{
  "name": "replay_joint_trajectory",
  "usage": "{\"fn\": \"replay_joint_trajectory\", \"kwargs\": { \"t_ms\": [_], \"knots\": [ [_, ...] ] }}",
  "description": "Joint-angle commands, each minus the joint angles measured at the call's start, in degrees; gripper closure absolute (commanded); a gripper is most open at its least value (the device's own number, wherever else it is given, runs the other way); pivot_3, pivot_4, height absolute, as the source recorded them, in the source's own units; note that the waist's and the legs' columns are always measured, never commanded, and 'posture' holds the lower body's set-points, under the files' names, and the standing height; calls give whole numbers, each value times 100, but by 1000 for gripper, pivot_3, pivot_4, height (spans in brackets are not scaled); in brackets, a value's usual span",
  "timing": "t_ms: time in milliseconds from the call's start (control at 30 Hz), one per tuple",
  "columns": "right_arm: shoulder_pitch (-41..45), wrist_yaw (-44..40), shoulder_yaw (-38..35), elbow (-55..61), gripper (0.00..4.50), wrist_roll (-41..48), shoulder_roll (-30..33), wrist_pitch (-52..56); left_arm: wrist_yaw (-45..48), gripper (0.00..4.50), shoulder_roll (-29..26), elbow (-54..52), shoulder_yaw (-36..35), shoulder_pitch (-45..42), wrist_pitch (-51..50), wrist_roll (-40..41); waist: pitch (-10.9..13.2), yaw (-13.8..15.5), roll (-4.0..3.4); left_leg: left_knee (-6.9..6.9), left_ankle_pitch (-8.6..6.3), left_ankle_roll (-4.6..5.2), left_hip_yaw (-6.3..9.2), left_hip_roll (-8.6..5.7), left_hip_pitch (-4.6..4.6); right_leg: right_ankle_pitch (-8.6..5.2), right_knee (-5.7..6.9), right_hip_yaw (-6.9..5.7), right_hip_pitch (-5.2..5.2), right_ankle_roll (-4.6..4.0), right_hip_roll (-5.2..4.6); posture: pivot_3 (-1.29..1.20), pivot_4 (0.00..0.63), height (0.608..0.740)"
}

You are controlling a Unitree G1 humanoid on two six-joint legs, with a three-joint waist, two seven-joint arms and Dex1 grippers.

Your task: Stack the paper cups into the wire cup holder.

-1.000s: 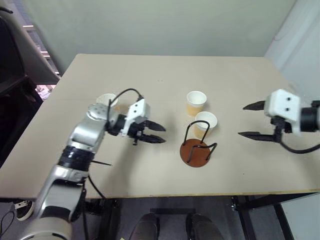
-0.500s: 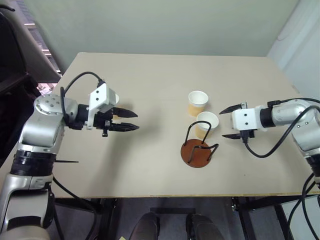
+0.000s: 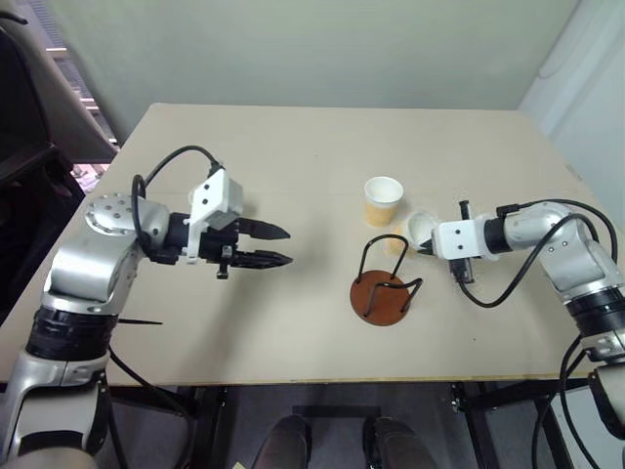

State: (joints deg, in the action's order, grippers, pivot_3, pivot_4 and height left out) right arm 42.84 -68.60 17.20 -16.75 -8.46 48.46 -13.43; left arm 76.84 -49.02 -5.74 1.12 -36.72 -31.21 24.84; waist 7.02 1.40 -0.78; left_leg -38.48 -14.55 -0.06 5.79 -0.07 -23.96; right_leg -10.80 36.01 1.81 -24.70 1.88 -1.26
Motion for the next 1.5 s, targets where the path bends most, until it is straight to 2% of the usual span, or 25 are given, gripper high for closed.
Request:
{"fn": "replay_joint_trajectory", "kwargs": {
  "t_ms": [33, 200, 333, 467, 533, 733, 1000, 1100, 1300, 1367, 1433, 1467, 1500],
  "knots": [
    [133, 11, -244, 181, 4451, 64, 112, 10, 0, 2275, 30, -31, 15, -161, 75, 64, 0, 1, 0, 1, 0, 0, 0, 0, 0, 0, 0, 0, 0, 0, 0, 0, 150, 740],
    [405, -525, -744, 754, 4451, 580, 749, 548, 210, 2275, 106, 225, 176, -414, 258, 7, 3, 31, -4, 25, 18, -30, 2, 0, -7, 2, -4, -2, -14, -4, 0, 0, 150, 740],
    [908, -1287, -1296, 1406, 4451, 1370, 1517, 1470, 452, 2275, 238, 442, 428, -649, 475, -57, 4, 32, -6, 36, 29, -53, 2, 0, -12, -1, -9, -2, -17, -7, 0, 0, 150, 740],
    [896, -2006, -1798, 2593, 4451, 2923, 1940, 2921, 486, 2275, 325, 556, 511, -705, 557, -82, 4, 21, -2, 50, 39, -89, 2, 5, -9, -11, -13, -3, -18, -18, 6, 0, 150, 740],
    [726, -1954, -1904, 3179, 4451, 3417, 1951, 3487, 487, 2275, 336, 581, 533, -687, 598, -90, 4, -5, -1, 49, 37, -94, 1, 9, -10, -17, -13, -3, -19, -20, 10, 0, 150, 740],
    [127, -1446, -1688, 4045, 4451, 3531, 1671, 3901, 451, 2275, 362, 537, 549, -656, 582, -101, 5, -32, -3, 35, 46, -90, 2, 10, -6, -19, -1, -1, -18, -18, 11, 0, 150, 740],
    [-145, -1312, -1421, 4243, 4451, 3318, 1576, 3925, 388, 2275, 236, 343, 449, -500, 487, -52, 5, -26, -2, 31, 32, -55, 4, 10, -5, -14, 2, -1, -18, -16, 11, 0, 150, 740],
    [-132, -1360, -1244, 4119, 3830, 3078, 1605, 3785, 293, 2275, 216, 253, 413, -446, 422, -50, 4, -23, -1, 32, 34, -59, 5, 10, -6, -14, 2, -3, -18, -16, 11, 0, 150, 740],
    [225, -1568, -1314, 3727, 1741, 3165, 1620, 3765, 232, 2275, 134, 113, 343, -340, 347, -8, 5, -26, -2, 33, 34, -59, 5, 10, -5, -13, 2, -3, -18, -15, 11, 0, 150, 740],
    [508, -1616, -1294, 3217, 1054, 3026, 1576, 3610, 182, 2275, 107, 110, 305, -330, 333, -24, 5, -26, -2, 32, 34, -57, 5, 10, -5, -13, 2, -3, -18, -16, 11, 0, 150, 740],
    [997, -1428, -1098, 2221, 269, 2514, 1332, 3074, 144, 2275, 75, 143, 259, -328, 335, -33, 5, -28, -2, 29, 33, -50, 5, 9, -5, -11, 2, -2, -18, -18, 11, 0, 150, 740],
    [1246, -1268, -976, 1690, 22, 2187, 1171, 2689, 124, 2275, 60, 155, 245, -325, 336, -39, 5, -37, -2, 27, 30, -45, 5, 10, -4, -8, 3, -2, -17, -21, 11, 0, 150, 740],
    [1594, -1017, -754, 943, 22, 1714, 948, 2207, 88, 2275, 49, 154, 222, -311, 325, -43, 4, -45, -2, 27, 20, -19, 6, 10, -2, -1, 3, -2, -18, -21, 11, 0, 150, 740]
  ]
}}
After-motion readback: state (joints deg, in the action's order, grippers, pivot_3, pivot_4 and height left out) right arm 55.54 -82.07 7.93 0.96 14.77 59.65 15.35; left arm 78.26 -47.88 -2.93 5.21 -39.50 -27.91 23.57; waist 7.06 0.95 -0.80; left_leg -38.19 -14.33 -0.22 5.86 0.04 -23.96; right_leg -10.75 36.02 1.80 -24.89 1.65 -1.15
